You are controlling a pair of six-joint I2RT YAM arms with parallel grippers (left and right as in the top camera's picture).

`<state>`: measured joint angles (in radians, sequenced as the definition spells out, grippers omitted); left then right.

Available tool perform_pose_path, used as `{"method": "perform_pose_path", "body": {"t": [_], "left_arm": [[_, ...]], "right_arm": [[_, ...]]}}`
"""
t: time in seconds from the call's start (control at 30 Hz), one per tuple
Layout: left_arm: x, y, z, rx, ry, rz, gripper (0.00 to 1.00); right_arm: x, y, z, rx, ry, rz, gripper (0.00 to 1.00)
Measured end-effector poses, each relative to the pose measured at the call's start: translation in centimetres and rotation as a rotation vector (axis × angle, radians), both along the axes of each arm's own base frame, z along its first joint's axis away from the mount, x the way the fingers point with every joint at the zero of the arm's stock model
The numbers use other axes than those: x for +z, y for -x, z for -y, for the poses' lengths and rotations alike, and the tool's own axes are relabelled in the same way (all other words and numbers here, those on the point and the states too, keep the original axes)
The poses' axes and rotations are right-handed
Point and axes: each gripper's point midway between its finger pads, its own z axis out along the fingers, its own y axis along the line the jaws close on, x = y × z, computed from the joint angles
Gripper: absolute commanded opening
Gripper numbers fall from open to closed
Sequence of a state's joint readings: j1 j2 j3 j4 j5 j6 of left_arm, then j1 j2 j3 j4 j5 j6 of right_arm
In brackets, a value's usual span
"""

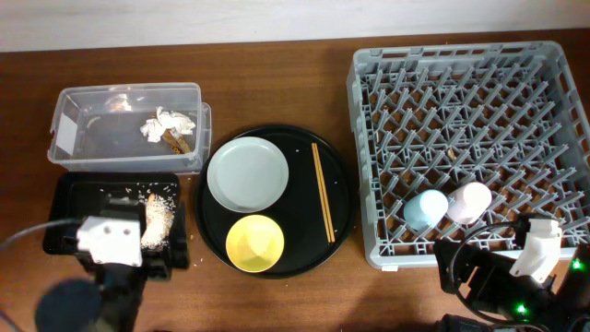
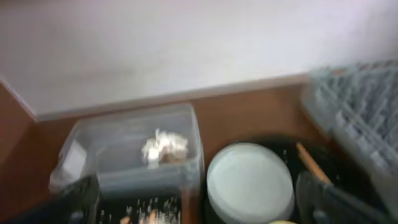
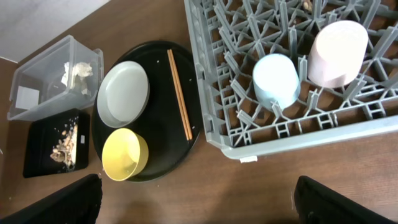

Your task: Sort waste into correct bins and load items into the dishwasher rack

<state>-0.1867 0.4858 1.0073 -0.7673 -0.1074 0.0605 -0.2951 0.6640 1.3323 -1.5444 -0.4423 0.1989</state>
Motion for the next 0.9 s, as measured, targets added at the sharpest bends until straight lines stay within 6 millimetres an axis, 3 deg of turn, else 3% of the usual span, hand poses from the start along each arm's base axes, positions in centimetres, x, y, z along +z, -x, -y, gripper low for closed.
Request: {"method": "perform_pose_path", "body": {"t": [0.03, 0.07, 0.3, 0.47, 0.9], "left_arm": [[-1.4, 0.0, -0.3, 0.013, 0.001, 0.022, 0.99], [-4.1, 0.2, -0.6, 0.019, -0.003, 0.041, 0.99], [-14.0, -1.1, 2.8, -0.201, -0.106, 0.127, 0.99], [-18.0, -2.2, 3.6, -0.241, -0.112, 0.127, 0.99], [-18.8, -3.0, 3.8, -0.245, -0.110, 0.181, 0.99]], "right_arm": [[0.0, -0.1, 0.0, 0.000, 0.000, 0.001, 0.99], [0.0, -0.1, 0.0, 0.001, 0.000, 0.001, 0.99], [0.0, -0.1, 0.0, 0.001, 0.001, 0.001, 0.99], [0.0, -0.1, 0.0, 0.001, 0.000, 0.001, 0.99], [0.0, -0.1, 0.0, 0.001, 0.001, 0.001, 0.99]]}}
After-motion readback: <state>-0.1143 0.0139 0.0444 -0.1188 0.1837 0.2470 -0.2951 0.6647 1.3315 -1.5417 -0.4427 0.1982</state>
